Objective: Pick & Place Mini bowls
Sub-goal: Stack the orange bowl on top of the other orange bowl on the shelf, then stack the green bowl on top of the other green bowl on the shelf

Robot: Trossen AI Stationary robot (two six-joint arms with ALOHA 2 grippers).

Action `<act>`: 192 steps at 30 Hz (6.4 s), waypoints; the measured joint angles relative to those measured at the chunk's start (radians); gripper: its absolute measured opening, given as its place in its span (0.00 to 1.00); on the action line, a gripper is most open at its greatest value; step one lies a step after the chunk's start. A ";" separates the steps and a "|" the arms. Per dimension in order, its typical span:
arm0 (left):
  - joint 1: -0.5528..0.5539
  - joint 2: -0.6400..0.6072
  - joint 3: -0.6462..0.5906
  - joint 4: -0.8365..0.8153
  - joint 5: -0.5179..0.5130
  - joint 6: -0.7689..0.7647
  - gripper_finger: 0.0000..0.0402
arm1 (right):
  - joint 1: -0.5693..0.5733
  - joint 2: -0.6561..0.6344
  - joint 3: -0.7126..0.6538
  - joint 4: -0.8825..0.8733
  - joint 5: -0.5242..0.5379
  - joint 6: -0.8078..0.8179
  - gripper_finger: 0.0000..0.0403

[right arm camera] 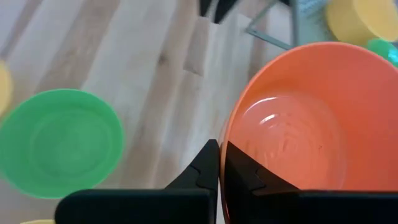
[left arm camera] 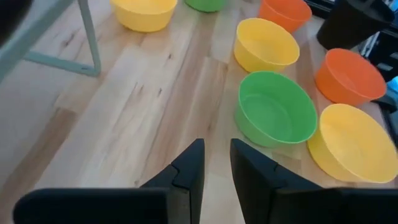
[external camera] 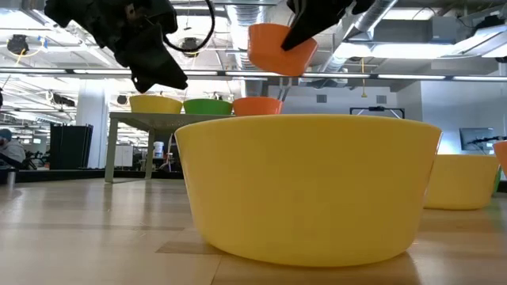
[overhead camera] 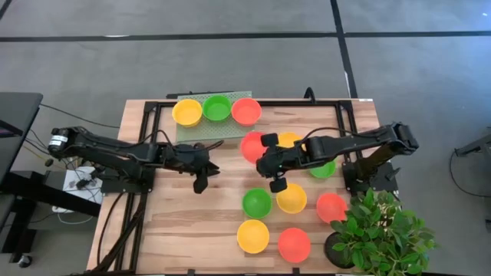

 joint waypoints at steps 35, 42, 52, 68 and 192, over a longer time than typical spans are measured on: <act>-0.138 -0.397 -0.086 0.159 -0.233 0.212 0.19 | -0.300 -0.130 -0.176 0.396 -0.158 -0.007 0.01; -0.134 -0.390 -0.085 0.188 -0.240 0.240 0.19 | -0.372 0.023 -0.030 0.300 -0.200 -0.062 0.00; -0.134 -0.361 -0.085 0.196 -0.239 0.238 0.19 | -0.424 0.261 0.343 -0.063 -0.218 -0.109 0.01; -0.136 -0.362 -0.085 0.195 -0.239 0.238 0.19 | -0.451 0.391 0.548 -0.282 -0.244 -0.089 0.01; -0.136 -0.362 -0.085 0.196 -0.238 0.240 0.19 | 0.125 0.429 0.133 -0.136 -0.394 0.182 0.03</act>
